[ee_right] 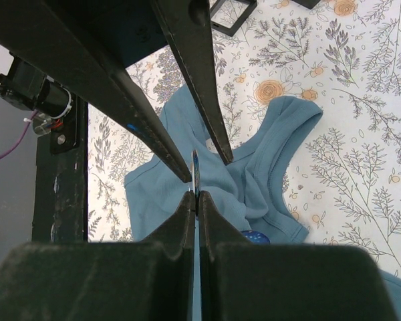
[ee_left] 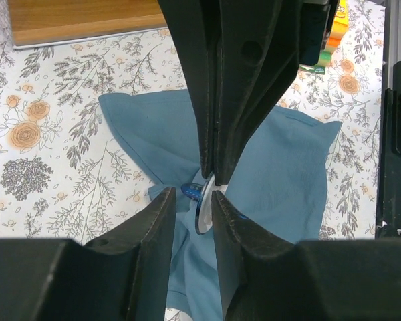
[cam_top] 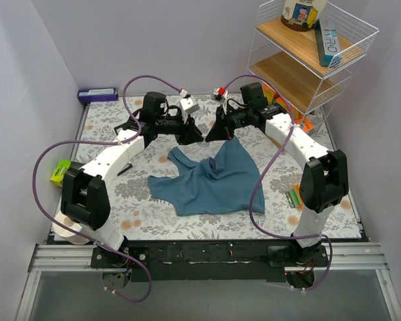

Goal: Remove the brooch from the garment

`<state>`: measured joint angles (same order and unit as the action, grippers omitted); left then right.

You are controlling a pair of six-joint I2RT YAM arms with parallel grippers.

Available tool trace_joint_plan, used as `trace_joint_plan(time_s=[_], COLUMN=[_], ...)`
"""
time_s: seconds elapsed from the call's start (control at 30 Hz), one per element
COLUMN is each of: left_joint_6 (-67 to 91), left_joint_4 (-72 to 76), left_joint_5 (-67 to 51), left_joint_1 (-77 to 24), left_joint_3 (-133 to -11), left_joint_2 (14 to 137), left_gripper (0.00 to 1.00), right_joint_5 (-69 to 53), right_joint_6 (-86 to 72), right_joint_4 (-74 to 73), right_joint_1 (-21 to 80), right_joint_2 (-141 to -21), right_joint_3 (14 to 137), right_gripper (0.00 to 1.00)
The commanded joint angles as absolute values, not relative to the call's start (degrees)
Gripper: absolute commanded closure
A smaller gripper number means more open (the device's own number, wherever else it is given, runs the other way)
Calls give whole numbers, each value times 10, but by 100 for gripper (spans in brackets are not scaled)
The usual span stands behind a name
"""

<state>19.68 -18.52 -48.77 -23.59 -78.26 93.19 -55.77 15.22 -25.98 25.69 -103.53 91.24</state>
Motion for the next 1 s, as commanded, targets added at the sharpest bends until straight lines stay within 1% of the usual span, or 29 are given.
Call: trace_joint_plan(time_s=[0.0,0.13,0.23,0.27,0.3,0.33,0.37,0.4,0.43,0.47,0.53,0.6,0.67,0.7,0.73,0.77,0.8,0.83,0.87,0.9,0.97], left_joint_6=[197,195,192,192,191,191,188,185,180,171,148,102,86,89,94,98,106,112,112,109,75], left_joint_4=[-174,-175,-177,-178,-178,-178,-179,-184,-188,-193,-221,-263,-289,-302,-306,-311,-322,-324,-332,-337,-354], left_joint_5=[-506,-509,-515,-518,-519,-520,-520,-518,-514,-506,-469,-435,-365,-336,-297,-230,-188,-145,-50,-12,53], left_joint_1=[-235,-234,-235,-234,-234,-234,-234,-234,-235,-234,-233,-230,-228,-226,-226,-225,-222,-220,-218,-214,-206], left_joint_3=[-788,-789,-790,-791,-790,-790,-789,-788,-788,-788,-779,-766,-740,-729,-706,-697,-688,-680,-663,-655,-629], left_joint_2=[933,938,940,940,940,940,940,939,938,935,921,904,875,864,854,830,820,810,803,792,788], left_gripper=[74,78,84,87,97,100,100,100,100,100,100,100,100,100,100,100,100,100,100,100,100], right_joint_5=[-573,-572,-570,-570,-569,-568,-566,-556,-549,-538,-494,-447,-409,-361,-328,-296,-247,-234,-228,-228,-240], right_joint_6=[157,157,157,157,157,157,156,150,148,145,148,152,162,163,160,147,138,135,134,135,134], right_joint_4=[-253,-252,-252,-251,-251,-250,-250,-246,-244,-243,-250,-254,-263,-266,-269,-270,-270,-270,-268,-265,-259], right_joint_1=[261,261,260,261,260,261,261,261,261,260,255,239,224,222,221,221,221,221,221,221,220], right_joint_2=[-1020,-1020,-1021,-1021,-1022,-1023,-1023,-1023,-1022,-1021,-1015,-1006,-989,-983,-970,-962,-954,-933,-922,-909,-875], right_joint_3=[914,915,914,913,912,911,910,909,910,912,920,930,926,919,912,901,873,857,836,800,767], right_gripper=[99,99,99,99,99,99,99,95,89,76,65,34,19,7,7,6,5,5,4,4,3])
